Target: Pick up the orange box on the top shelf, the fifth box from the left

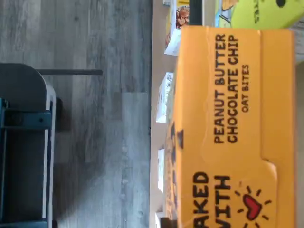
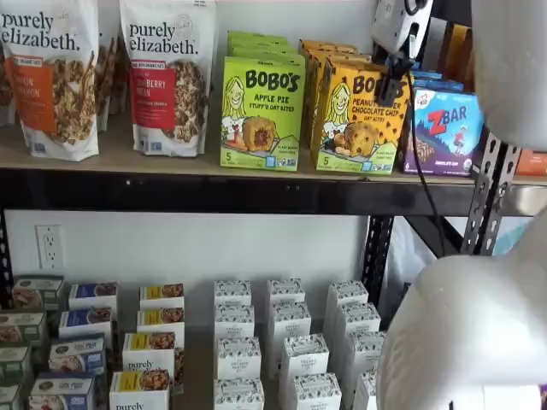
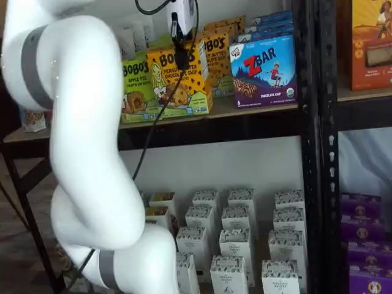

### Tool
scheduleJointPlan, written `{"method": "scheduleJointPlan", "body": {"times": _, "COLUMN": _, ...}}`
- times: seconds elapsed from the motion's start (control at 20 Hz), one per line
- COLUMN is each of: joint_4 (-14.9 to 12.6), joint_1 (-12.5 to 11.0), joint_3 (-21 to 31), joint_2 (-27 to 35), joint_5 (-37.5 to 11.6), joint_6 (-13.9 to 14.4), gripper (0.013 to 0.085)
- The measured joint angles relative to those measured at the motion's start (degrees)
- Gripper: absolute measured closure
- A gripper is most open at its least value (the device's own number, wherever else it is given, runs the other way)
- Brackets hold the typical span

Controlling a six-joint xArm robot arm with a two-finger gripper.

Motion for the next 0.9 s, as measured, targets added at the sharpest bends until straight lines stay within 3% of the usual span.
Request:
{"method": "scheduleJointPlan", "body": {"times": 0.55, "joint_4": -0.52, "joint_1": -0.28, "joint_3": 9.28, "joint_2": -11.26, "joint_5": -0.83, "joint_6": -0.20, "gripper": 0.0730}}
{"method": "scheduleJointPlan", "body": {"times": 0.9, "joint_4": -0.95, "joint_1": -2.12, "joint_3": 13.38, "joint_2": -16.55, "joint_5": 0.86, "joint_6": -1.96, "gripper": 0.0730}}
